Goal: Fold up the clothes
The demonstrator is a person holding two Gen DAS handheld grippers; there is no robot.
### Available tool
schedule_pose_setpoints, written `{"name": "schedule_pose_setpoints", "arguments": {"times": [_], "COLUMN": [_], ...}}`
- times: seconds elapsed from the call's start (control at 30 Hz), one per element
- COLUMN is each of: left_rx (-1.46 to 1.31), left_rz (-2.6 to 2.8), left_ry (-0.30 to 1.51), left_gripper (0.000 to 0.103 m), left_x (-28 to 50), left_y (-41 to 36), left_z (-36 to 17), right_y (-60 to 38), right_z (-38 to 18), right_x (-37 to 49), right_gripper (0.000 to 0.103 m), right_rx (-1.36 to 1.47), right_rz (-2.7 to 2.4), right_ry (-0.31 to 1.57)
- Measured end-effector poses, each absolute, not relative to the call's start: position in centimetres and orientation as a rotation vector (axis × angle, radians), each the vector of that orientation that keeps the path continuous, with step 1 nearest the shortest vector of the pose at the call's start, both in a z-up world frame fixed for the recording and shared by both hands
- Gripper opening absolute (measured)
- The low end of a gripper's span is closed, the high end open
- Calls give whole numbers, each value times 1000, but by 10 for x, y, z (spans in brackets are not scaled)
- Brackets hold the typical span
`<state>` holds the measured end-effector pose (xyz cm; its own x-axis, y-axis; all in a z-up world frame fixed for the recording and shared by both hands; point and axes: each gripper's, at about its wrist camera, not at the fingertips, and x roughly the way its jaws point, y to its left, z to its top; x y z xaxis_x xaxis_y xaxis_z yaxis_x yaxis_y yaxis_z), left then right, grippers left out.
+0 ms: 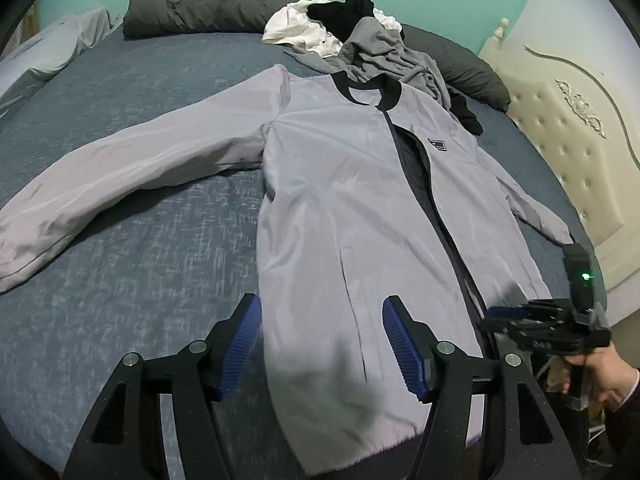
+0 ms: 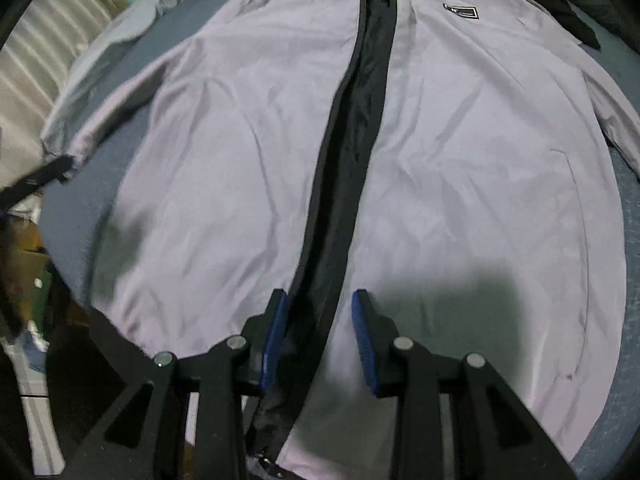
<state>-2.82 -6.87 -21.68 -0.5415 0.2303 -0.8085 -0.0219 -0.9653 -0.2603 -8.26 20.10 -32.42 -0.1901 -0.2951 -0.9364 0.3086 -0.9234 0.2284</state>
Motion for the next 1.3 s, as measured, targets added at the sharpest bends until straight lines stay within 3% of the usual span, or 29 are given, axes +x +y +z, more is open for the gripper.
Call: {"name": "schedule_pose_setpoints", "arguments": {"times": [0.1, 0.27, 0.33, 0.5, 0.77, 0.93, 1.1, 1.3], "left_rx": [-1413, -1393, -1383, -1384, -1391, -1403, -1425, -1481], "left_rz": [2632, 2657, 2663, 2659, 2625, 2555, 2413, 2237], "left_ry": [-321, -310, -308, -313, -292, -318, -306, -276], "left_gripper": [67, 67, 67, 67, 67, 68, 69, 69], "left_x": [-16, -1, 2, 1, -2, -8, -17, -29], "left_y": [-74, -81, -83, -80, -61, -41, 8, 82], "left_z": [-209, -198, -195, -194, -196, -202, -221, -255], "right_y": [197, 196, 197, 174, 175, 210, 298, 402], "right_z": [-330, -330, -326, -323, -336, -299, -251, -262], "right_x": [-80, -77, -75, -74, -84, -80, -73, -58], "right_gripper": [14, 3, 3, 3, 3, 8, 36, 36], "right_rx": [1699, 1680, 1659, 1635, 1654, 1549, 1459, 1590], "right_rz": [-2194, -2224, -2218, -2188, -2135, -2171, -2347, -2414], "right_ry": [40, 3, -78, -19, -93, -184, -239, -401]}}
